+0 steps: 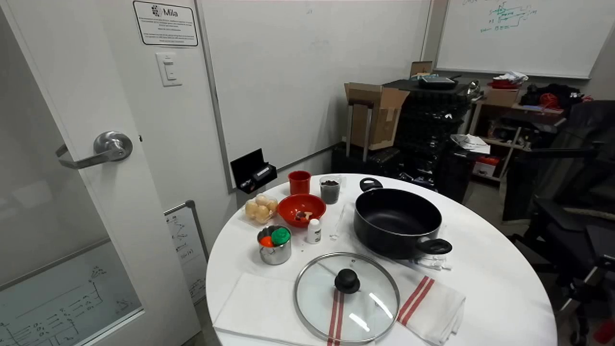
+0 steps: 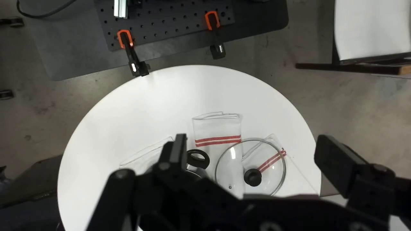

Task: Put the lid on the black pot

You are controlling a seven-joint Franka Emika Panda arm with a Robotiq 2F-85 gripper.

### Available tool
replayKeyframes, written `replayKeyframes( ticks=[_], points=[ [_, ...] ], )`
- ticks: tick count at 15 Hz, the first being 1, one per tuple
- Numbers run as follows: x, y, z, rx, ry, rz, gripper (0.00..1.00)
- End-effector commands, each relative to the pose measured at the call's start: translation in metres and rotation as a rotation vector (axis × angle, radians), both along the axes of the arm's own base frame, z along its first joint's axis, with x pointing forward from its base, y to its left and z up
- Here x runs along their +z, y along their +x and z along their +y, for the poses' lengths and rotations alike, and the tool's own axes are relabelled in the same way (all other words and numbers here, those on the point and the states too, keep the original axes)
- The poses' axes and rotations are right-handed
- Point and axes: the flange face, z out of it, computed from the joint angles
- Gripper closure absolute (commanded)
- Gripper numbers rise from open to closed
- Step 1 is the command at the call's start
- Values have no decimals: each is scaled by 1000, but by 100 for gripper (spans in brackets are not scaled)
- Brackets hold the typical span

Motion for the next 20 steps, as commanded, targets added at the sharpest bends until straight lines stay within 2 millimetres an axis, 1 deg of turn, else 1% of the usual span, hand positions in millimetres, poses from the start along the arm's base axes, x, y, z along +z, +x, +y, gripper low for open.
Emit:
replayKeyframes(
  ticks=[1,11,15,16,20],
  points=[
    [-8,26,6,70,-4,6,0],
    [-69,118,44,303,-52,30,0],
    [-91,154,64,387,-88,32,0],
    [-98,165,71,405,-100,34,0],
    [-127,199,90,465,-171,20,0]
  ],
)
